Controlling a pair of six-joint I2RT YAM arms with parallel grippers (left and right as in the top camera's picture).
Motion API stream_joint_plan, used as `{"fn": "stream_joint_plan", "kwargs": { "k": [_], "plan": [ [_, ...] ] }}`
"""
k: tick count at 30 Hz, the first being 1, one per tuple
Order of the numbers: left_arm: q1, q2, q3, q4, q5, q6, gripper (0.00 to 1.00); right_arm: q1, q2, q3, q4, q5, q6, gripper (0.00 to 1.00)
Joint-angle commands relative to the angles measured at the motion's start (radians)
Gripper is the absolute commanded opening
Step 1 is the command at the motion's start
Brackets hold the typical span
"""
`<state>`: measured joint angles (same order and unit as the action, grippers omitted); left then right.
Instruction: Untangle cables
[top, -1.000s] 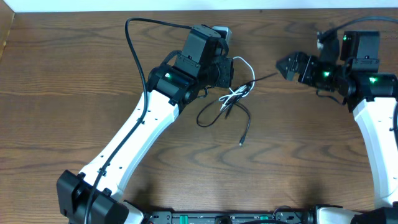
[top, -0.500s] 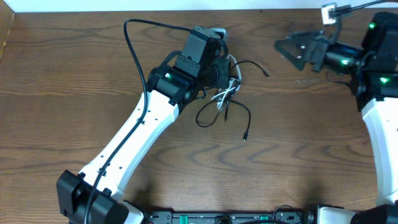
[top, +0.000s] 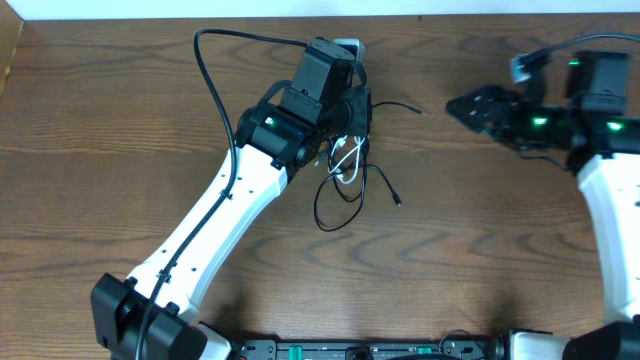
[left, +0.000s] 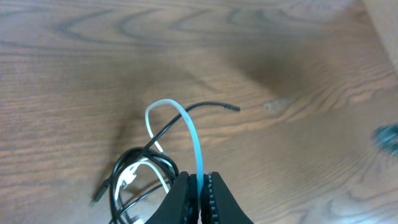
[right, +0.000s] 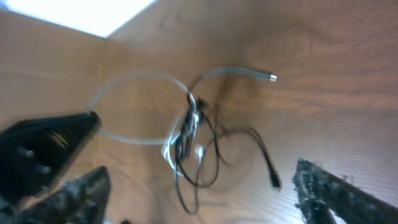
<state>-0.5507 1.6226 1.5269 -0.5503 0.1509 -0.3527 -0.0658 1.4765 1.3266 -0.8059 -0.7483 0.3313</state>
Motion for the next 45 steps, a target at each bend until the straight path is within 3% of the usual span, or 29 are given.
{"fn": "stream_joint_plan", "kwargs": {
  "k": [1, 18, 26, 35, 45],
  "plan": [
    [0.005, -0.029, 0.017, 0.019, -0.005, -0.047, 0.07, 0.098, 0.056, -0.001, -0.010, 0.131, 0.011, 0.79],
    [0.005, -0.029, 0.017, 0.017, -0.002, -0.072, 0.07, 0.360, 0.347, -0.001, 0.224, 0.174, 0.205, 0.68],
    [0.005, -0.029, 0.017, 0.017, -0.002, -0.072, 0.07, 0.398, 0.429, -0.001, 0.242, 0.253, 0.260, 0.41],
    [0.049, -0.035, 0.017, 0.008, -0.006, -0.071, 0.07, 0.384, 0.461, -0.001, 0.183, 0.372, 0.263, 0.01],
    [0.285, -0.111, 0.018, -0.116, -0.138, -0.017, 0.07, 0.190, 0.461, -0.001, -0.004, 0.510, 0.077, 0.01]
  ]
}}
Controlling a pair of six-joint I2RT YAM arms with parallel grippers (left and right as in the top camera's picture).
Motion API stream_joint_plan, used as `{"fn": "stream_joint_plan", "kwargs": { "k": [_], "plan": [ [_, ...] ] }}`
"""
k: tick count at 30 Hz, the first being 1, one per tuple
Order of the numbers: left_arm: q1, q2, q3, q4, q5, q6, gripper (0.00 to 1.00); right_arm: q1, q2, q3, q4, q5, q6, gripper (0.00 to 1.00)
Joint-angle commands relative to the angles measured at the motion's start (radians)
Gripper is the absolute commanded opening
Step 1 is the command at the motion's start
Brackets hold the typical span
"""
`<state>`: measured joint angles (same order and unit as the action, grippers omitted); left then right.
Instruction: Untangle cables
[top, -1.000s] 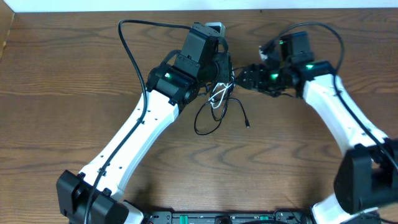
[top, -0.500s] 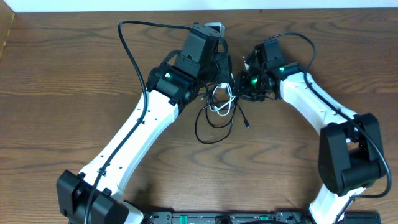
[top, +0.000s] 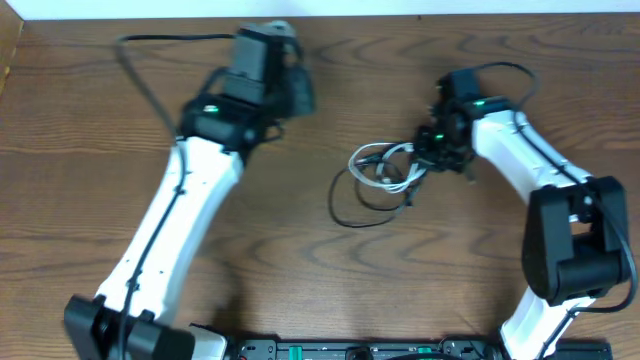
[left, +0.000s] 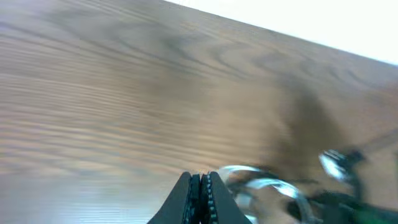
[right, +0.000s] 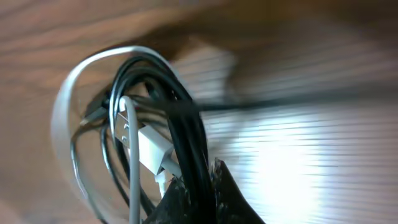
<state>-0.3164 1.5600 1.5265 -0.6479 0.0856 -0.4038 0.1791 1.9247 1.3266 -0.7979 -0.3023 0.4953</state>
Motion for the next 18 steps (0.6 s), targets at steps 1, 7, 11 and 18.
{"fn": "stream_joint_plan", "kwargs": {
  "k": [1, 7, 11, 18],
  "plan": [
    [0.074, -0.055, 0.019, -0.029, -0.071, 0.036, 0.07, -0.075, 0.013, -0.001, -0.014, 0.047, -0.111, 0.01],
    [0.124, -0.056, 0.018, -0.090, 0.115, 0.092, 0.07, -0.139, -0.002, 0.000, 0.003, -0.340, -0.465, 0.01],
    [0.079, -0.044, 0.016, -0.099, 0.323, 0.199, 0.08, -0.135, -0.037, 0.000, 0.001, -0.527, -0.659, 0.01],
    [-0.045, -0.001, 0.016, -0.100, 0.516, 0.225, 0.12, -0.133, -0.121, 0.000, 0.048, -0.553, -0.637, 0.01]
  ]
}}
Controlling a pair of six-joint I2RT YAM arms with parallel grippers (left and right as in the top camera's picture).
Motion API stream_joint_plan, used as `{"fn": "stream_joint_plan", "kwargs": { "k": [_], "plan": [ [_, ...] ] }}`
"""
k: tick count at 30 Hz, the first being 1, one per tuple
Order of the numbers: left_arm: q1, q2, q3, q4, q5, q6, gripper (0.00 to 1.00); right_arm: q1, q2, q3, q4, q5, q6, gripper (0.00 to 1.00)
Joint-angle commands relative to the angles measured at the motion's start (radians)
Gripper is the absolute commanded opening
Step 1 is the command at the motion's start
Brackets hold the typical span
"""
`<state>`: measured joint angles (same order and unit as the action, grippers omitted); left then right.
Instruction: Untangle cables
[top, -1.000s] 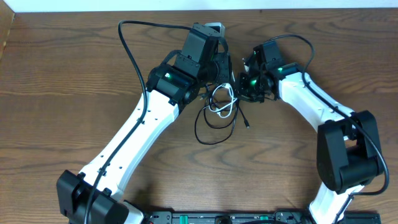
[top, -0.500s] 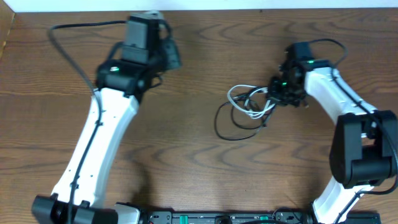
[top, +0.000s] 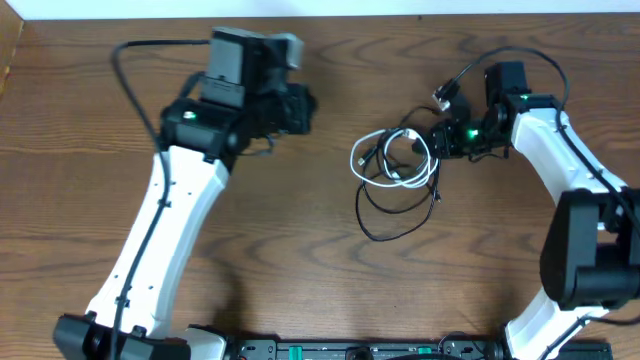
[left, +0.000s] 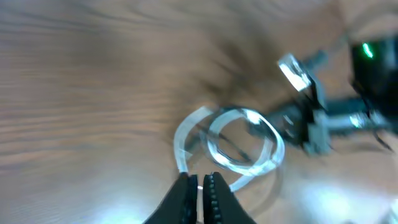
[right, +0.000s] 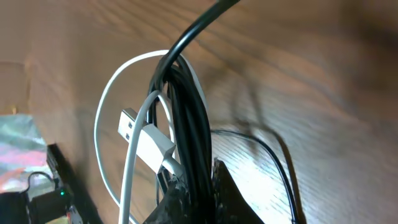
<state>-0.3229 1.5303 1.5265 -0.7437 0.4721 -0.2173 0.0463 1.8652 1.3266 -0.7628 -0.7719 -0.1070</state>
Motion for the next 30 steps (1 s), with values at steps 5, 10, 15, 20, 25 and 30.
{"fn": "stream_joint_plan", "kwargs": {
  "k": [5, 10, 15, 20, 25, 30],
  "plan": [
    [-0.113, 0.097, 0.016, 0.021, 0.130, -0.060, 0.30, -0.002, -0.078, 0.000, 0.042, 0.012, 0.109, 0.01],
    [-0.156, 0.184, 0.016, 0.106, 0.130, -0.233, 0.38, -0.002, -0.077, 0.000, 0.041, 0.060, 0.194, 0.01],
    [-0.194, 0.251, 0.016, 0.219, 0.130, -0.353, 0.45, 0.000, -0.077, 0.000, 0.041, 0.070, 0.227, 0.01],
    [-0.221, 0.313, 0.016, 0.335, 0.135, -0.471, 0.57, 0.000, -0.077, 0.000, 0.037, 0.071, 0.226, 0.01],
    [-0.235, 0.364, 0.016, 0.403, 0.175, -0.561, 0.57, 0.001, -0.077, 0.000, 0.037, 0.071, 0.226, 0.01],
    [-0.235, 0.411, 0.016, 0.410, 0.176, -0.613, 0.57, 0.000, -0.077, 0.000, 0.038, 0.071, 0.226, 0.01]
  ]
}}
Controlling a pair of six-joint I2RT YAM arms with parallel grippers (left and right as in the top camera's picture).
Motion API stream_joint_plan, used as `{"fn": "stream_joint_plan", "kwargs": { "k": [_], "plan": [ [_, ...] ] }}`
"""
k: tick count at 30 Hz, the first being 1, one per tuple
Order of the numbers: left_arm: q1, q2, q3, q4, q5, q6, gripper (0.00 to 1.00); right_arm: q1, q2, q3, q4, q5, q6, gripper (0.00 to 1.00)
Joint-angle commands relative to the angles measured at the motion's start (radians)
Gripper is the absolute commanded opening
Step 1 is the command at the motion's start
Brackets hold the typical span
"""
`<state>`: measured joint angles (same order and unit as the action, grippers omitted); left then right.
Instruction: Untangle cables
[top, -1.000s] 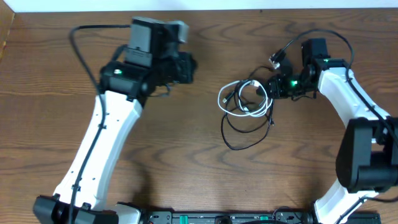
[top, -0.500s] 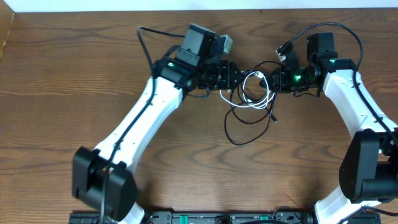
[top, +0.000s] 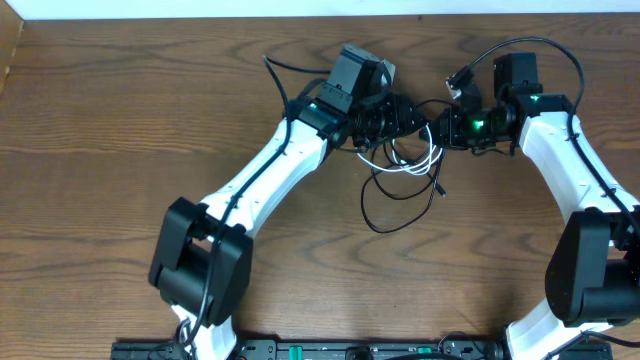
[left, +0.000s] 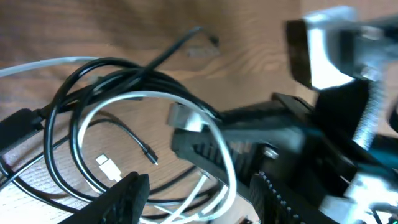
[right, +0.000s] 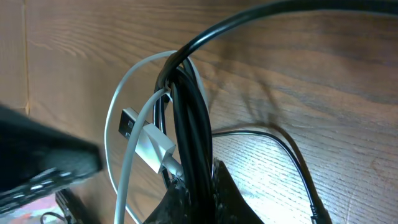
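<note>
The tangle is a black cable (top: 395, 215) and a white cable (top: 418, 166) looped together at the table's middle back. My right gripper (top: 447, 128) is shut on the black strands of the bundle (right: 186, 124), with the white USB plug (right: 146, 142) just left of its fingers. My left gripper (top: 400, 118) is open right beside it on the left. In the left wrist view the fingers (left: 127, 199) stand wide apart, with the white loop (left: 214, 146) and black loops (left: 93, 74) in front of them. The right gripper's black body (left: 323, 124) fills that view's right side.
The wooden table (top: 120, 200) runs to a pale wall along the back edge. The black cable's free loop and plug end (top: 437, 190) trail toward the front. Both arms meet at the tangle, and the left arm's own black lead (top: 285, 70) arcs behind it.
My left gripper was shut at the back left, well clear of the tangle. It is now open at the bundle, next to the right gripper. The right gripper has kept its hold in much the same place.
First my left gripper was shut on the white cable at the tangle while the right gripper stood open at the far right. Then the left was away and empty, and the right was shut on the black bundle. Now the left is back, open at the bundle.
</note>
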<state>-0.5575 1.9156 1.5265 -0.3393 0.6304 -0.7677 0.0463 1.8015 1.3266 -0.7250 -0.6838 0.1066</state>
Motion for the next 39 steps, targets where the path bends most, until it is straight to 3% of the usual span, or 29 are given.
{"fn": "stream_joint_plan", "kwargs": {
  "k": [1, 25, 32, 39],
  "plan": [
    [0.000, 0.030, 0.016, 0.008, 0.018, -0.070, 0.57, 0.000, -0.014, 0.000, 0.000, -0.017, 0.012, 0.01],
    [-0.012, 0.099, 0.016, 0.177, 0.025, -0.136, 0.56, 0.003, -0.014, 0.000, -0.010, 0.001, 0.012, 0.01],
    [-0.018, 0.099, 0.016, 0.177, 0.026, -0.136, 0.35, 0.003, -0.014, 0.000, -0.014, 0.001, 0.012, 0.01],
    [-0.018, 0.099, 0.016, 0.148, 0.041, -0.127, 0.20, 0.003, -0.014, 0.000, -0.019, 0.020, 0.012, 0.01]
  ]
}}
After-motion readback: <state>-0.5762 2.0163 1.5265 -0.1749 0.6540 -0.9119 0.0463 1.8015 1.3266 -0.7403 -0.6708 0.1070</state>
